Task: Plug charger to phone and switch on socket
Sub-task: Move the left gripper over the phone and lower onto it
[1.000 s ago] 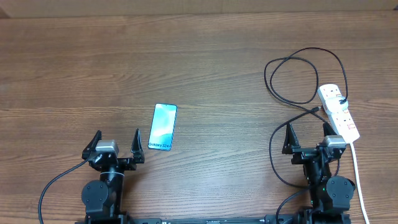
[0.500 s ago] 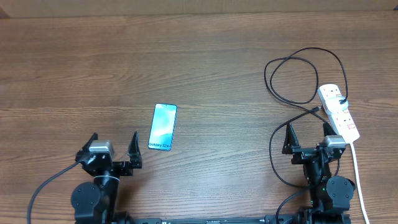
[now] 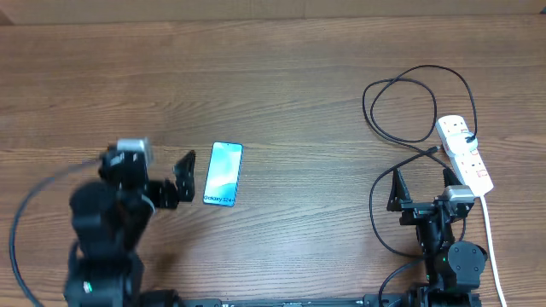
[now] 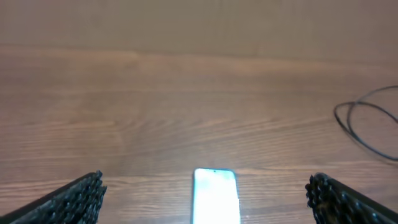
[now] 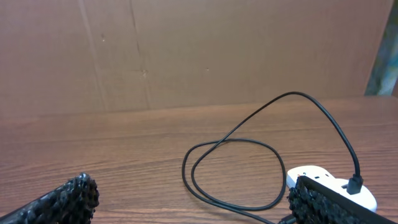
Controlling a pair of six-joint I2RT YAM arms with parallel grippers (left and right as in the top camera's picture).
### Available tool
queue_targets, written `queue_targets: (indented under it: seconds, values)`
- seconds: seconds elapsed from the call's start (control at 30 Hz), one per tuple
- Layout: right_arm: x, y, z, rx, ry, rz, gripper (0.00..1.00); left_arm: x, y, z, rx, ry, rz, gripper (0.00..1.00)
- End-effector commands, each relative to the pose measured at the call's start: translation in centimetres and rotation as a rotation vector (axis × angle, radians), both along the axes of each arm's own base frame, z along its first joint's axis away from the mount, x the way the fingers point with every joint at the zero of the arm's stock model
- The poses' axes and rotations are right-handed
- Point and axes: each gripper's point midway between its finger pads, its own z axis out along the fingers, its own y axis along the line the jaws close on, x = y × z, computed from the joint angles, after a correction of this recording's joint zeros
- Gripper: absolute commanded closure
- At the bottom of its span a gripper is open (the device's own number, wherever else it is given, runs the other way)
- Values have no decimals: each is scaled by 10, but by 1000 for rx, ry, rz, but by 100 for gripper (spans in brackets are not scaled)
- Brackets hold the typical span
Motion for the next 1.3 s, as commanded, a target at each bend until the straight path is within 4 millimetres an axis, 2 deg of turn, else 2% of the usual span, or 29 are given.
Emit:
queue_targets:
  seconds: [0.0,0.1,0.27,0.43,0.6,0.87,1.17,1.27]
  values:
    - [0,-3,-3,4,1,-13,0,18,-21,23,-24,65,-82,0]
    - [0,-3,-3,5,3,-13,0,30,-37,24,-6,190,-125,0]
    - [0,-3,-3,5,4,-13,0,38,-52,7,66,421,-99,0]
    - [0,-3,-3,5,4,-13,0,39,-70,-23,119,600,-121,1]
    - [0,-3,-3,5,4,-13,0,44,-80,-62,130,739,-151,0]
    - [0,-3,-3,5,4,-13,0,36,-78,-121,200,970,-173,0]
    - [0,-3,-3,5,4,-13,0,34,-59,-180,335,1150,-120,0]
    - [0,-3,-3,5,4,-13,0,35,-58,-197,350,1193,-117,1]
